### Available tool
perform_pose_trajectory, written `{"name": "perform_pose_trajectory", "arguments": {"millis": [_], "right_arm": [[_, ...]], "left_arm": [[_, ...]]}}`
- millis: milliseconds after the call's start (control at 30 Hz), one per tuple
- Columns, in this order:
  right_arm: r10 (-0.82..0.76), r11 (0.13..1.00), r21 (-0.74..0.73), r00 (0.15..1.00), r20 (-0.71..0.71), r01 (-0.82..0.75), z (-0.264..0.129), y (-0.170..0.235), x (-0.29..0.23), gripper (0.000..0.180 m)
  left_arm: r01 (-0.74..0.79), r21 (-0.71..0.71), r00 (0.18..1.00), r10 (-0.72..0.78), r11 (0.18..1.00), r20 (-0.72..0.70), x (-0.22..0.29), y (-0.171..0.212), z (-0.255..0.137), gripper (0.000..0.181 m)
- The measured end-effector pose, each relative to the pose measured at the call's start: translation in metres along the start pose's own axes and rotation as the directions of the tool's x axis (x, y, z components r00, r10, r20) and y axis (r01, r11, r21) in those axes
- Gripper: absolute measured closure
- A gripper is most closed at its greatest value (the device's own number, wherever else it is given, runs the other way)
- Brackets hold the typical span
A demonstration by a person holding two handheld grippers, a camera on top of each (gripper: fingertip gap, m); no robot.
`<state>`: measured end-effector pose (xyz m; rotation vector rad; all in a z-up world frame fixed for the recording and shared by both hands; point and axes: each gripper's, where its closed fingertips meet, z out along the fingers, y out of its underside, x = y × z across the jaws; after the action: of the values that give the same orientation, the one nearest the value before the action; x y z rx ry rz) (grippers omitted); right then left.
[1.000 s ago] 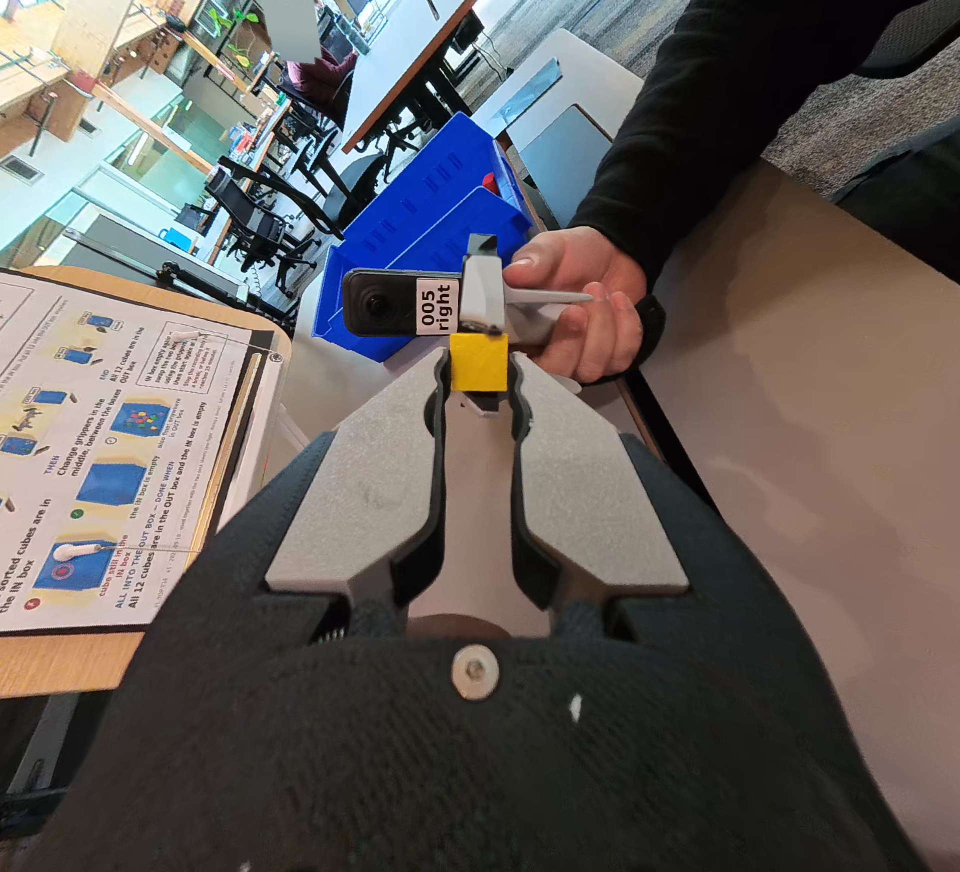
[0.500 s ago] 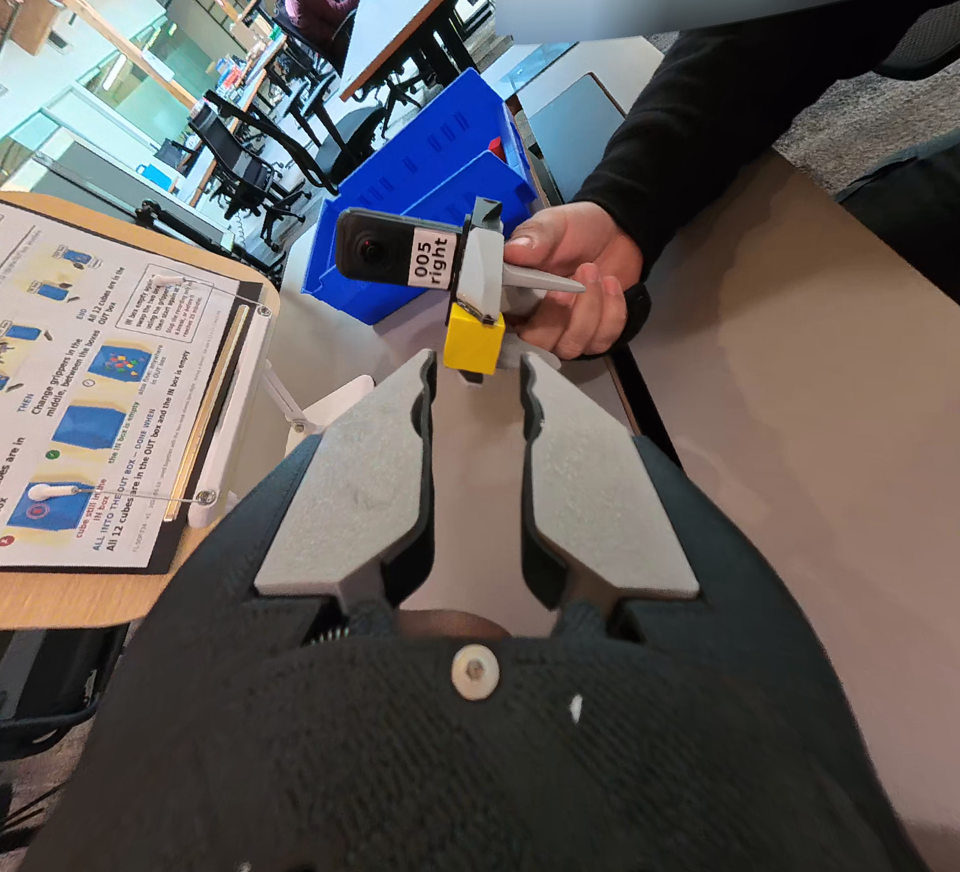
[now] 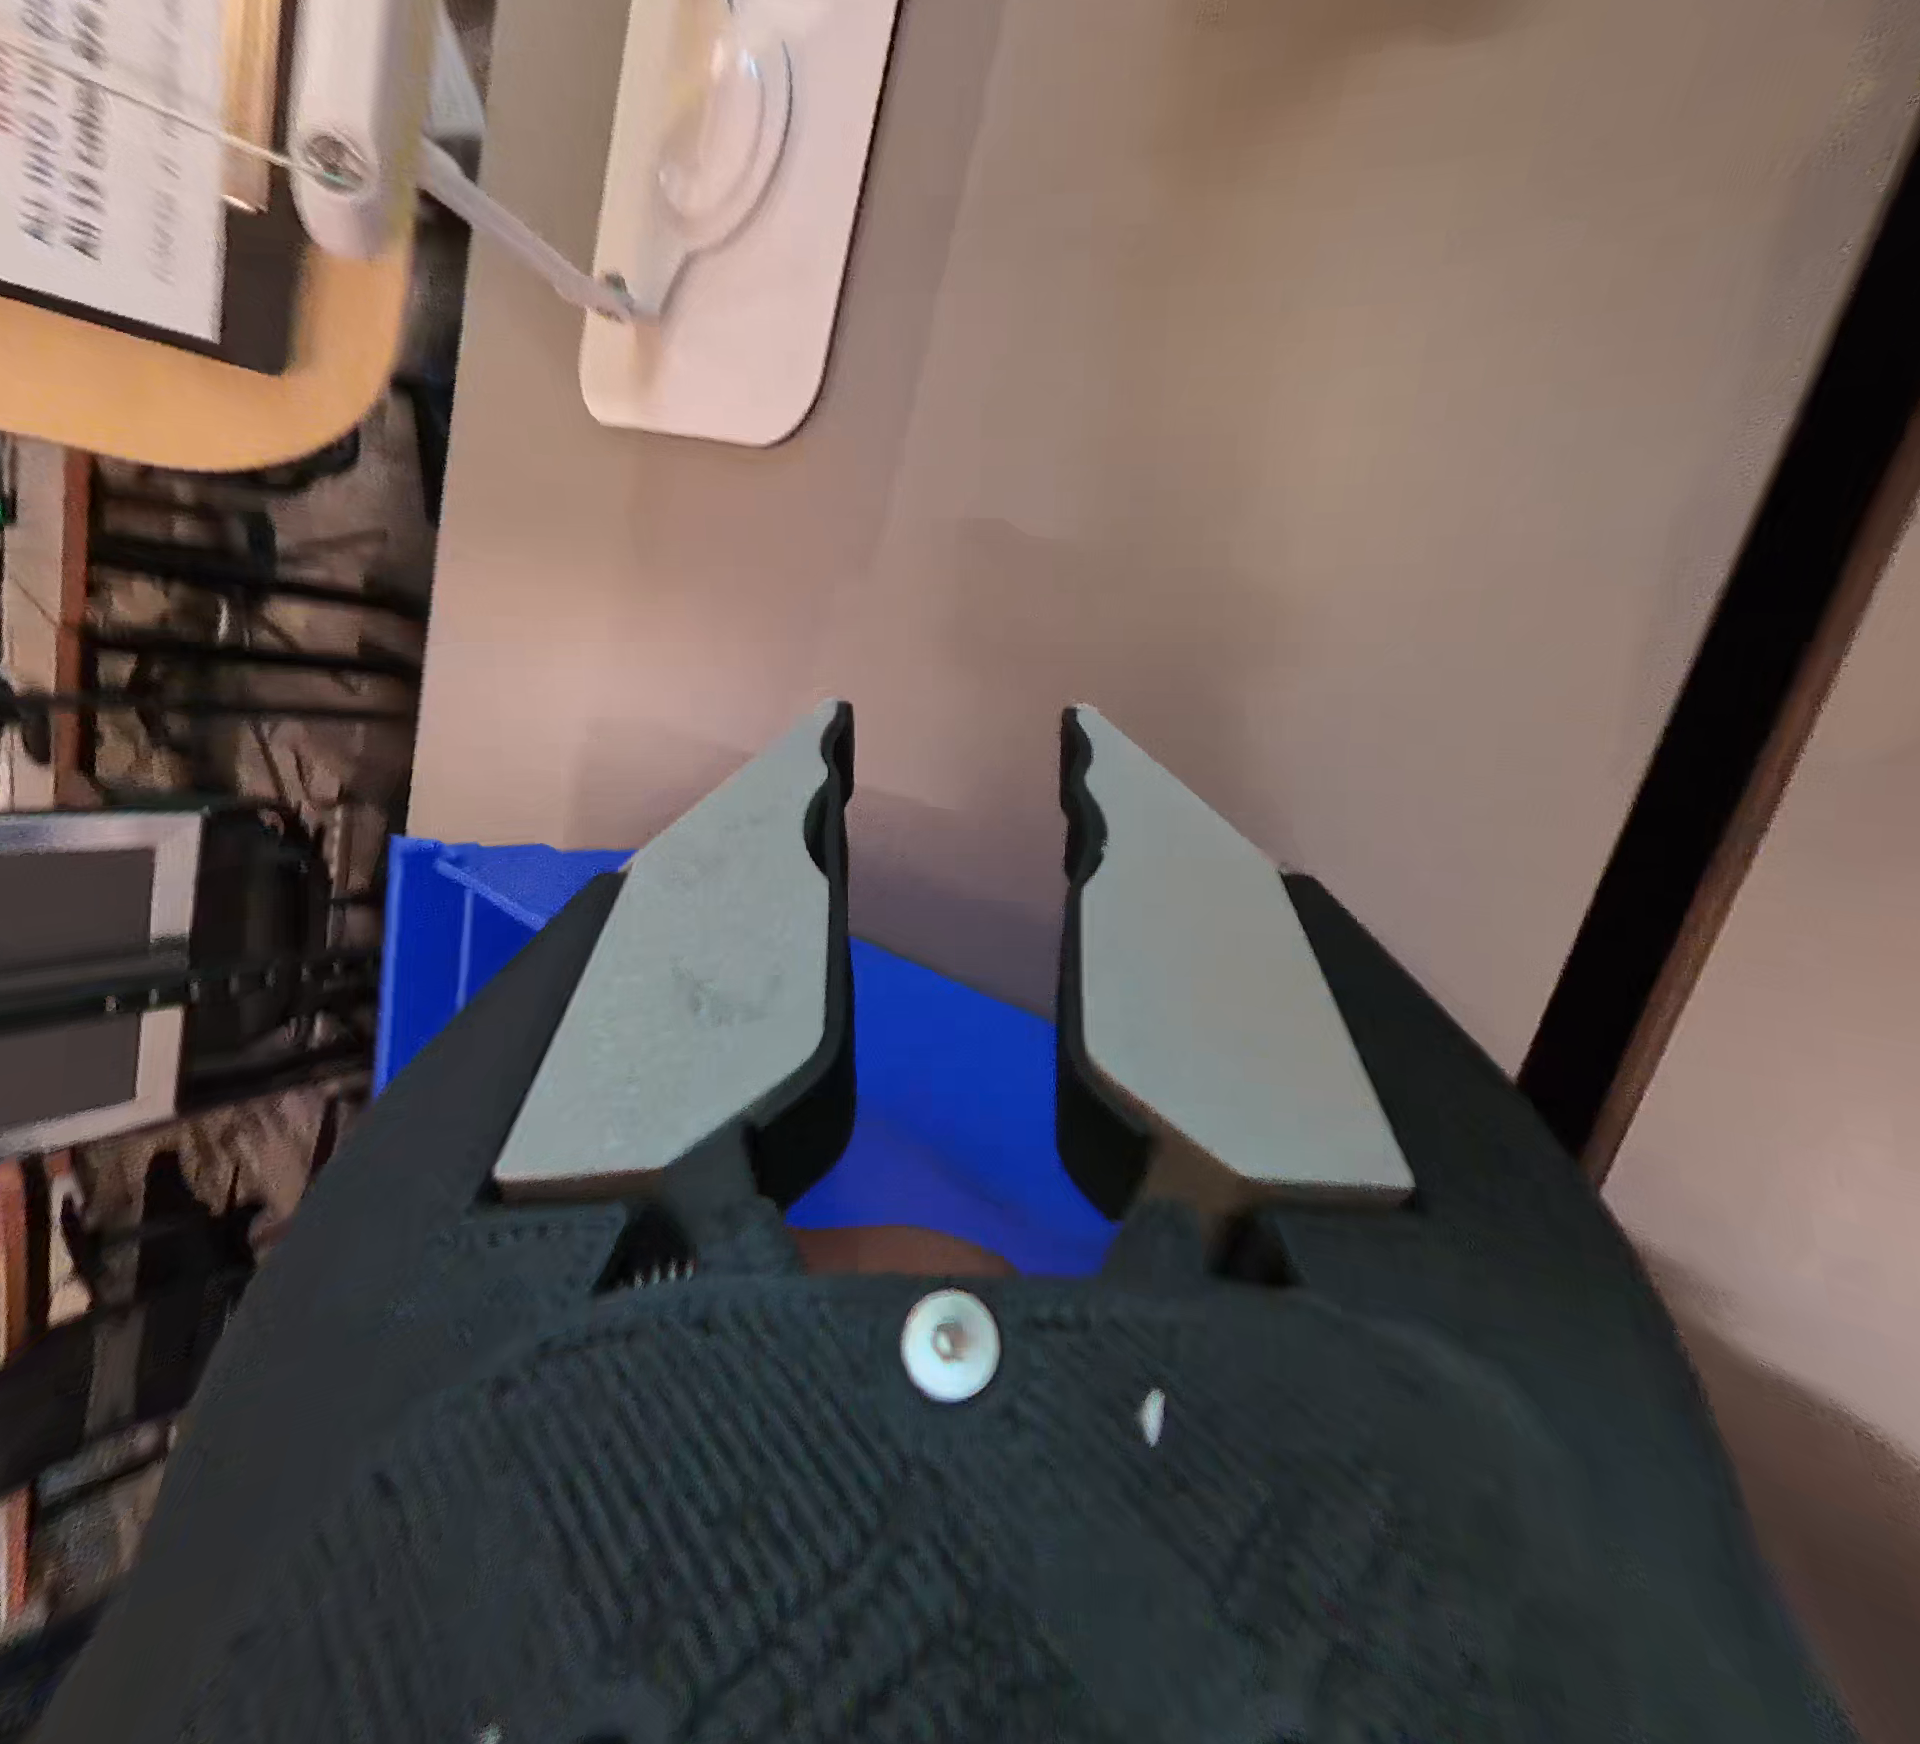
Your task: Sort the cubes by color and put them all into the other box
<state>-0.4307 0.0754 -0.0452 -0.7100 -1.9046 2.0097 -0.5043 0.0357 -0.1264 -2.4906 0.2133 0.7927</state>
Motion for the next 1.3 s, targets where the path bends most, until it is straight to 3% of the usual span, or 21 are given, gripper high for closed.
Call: {"name": "perform_pose_trajectory", "arguments": {"millis": [100, 233, 367, 433, 533, 633, 700, 800, 967, 1300], "right_arm": [[-0.08, 0.997, 0.009, 0.991, -0.103, 0.081, -0.013, -0.015, 0.01, 0.161], [-0.141, 0.985, 0.071, 0.965, -0.22, 0.16, -0.046, -0.048, 0.026, 0.161], [-0.132, 0.945, 0.242, 0.934, -0.332, 0.22, -0.118, -0.107, 0.042, 0.161], [-0.13, 0.925, 0.255, 0.863, -0.488, 0.283, -0.17, -0.129, 0.067, 0.161], [-0.112, 0.921, 0.148, 0.607, -0.787, 0.361, -0.268, -0.139, 0.125, 0.161], [-0.1, 0.979, -0.022, 0.389, -0.916, 0.2, -0.336, -0.108, 0.192, 0.161], [-0.138, 0.99, -0.138, 0.305, -0.942, 0.022, -0.357, -0.073, 0.232, 0.161], [-0.255, 0.921, -0.309, 0.234, -0.938, -0.236, -0.375, -0.018, 0.278, 0.161], [-0.308, 0.781, -0.403, 0.268, -0.913, -0.477, -0.381, 0.044, 0.314, 0.161], [-0.313, 0.732, -0.409, 0.265, -0.912, -0.545, -0.39, 0.069, 0.338, 0.16]], "left_arm": [[0.105, -0.001, 0.992, -0.105, 0.994, 0.073, 0.014, -0.01, 0.024, 0.143], [0.2, 0.023, 0.977, -0.201, 0.98, 0.07, 0.043, -0.027, 0.041, 0.144], [0.277, 0.11, 0.96, -0.27, 0.954, -0.081, 0.088, -0.058, 0.05, 0.146], [0.23, 0.103, 0.973, -0.227, 0.968, -0.037, 0.096, -0.06, 0.057, 0.146], [0.168, 0.075, 0.986, -0.168, 0.983, 0.003, 0.106, -0.059, 0.065, 0.151], [0.178, 0.083, 0.984, -0.179, 0.98, 0.001, 0.106, -0.062, 0.068, 0.152], [0.185, 0.075, 0.982, -0.187, 0.98, 0.021, 0.102, -0.06, 0.068, 0.149], [0.206, 0.091, 0.976, -0.211, 0.974, 0.05, 0.094, -0.059, 0.068, 0.149], [0.234, 0.111, 0.966, -0.243, 0.966, 0.086, 0.083, -0.054, 0.071, 0.149], [0.239, 0.095, 0.966, -0.246, 0.966, 0.072, 0.086, -0.049, 0.076, 0.151]]}}
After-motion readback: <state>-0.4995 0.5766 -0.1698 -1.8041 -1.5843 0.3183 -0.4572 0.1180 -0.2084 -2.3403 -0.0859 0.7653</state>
